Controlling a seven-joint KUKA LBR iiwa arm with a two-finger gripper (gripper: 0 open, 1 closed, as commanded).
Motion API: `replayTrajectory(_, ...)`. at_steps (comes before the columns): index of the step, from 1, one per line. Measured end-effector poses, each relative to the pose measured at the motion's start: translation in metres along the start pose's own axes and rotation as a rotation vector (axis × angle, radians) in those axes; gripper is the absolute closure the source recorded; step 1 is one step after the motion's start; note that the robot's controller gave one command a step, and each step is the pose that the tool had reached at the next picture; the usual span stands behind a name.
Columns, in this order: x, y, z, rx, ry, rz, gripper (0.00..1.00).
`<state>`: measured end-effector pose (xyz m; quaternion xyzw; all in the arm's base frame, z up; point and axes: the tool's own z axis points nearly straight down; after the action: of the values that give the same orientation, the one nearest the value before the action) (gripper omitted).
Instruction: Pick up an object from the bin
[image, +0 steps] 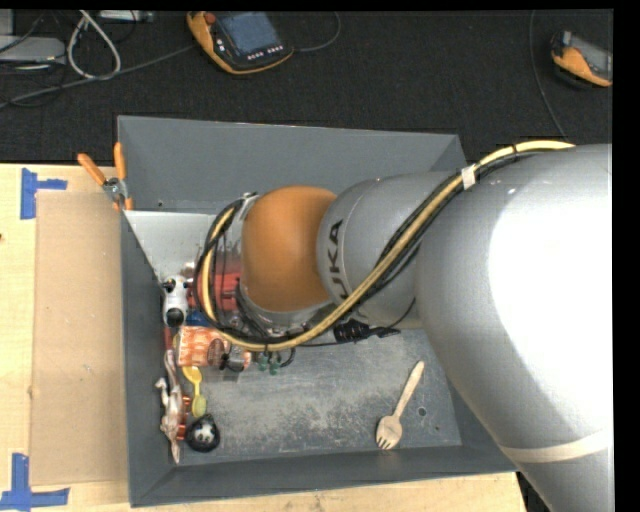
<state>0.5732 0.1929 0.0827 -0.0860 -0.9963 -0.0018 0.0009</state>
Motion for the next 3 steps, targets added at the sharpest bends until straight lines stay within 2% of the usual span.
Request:
replayTrajectory(1, 0.000, 0.000, -0.011, 0.000, 0.000, 0.002, 1.00)
replayTrajectory(3, 0.000, -0.001, -0.056, 0.000, 0.002, 0.005, 1.00)
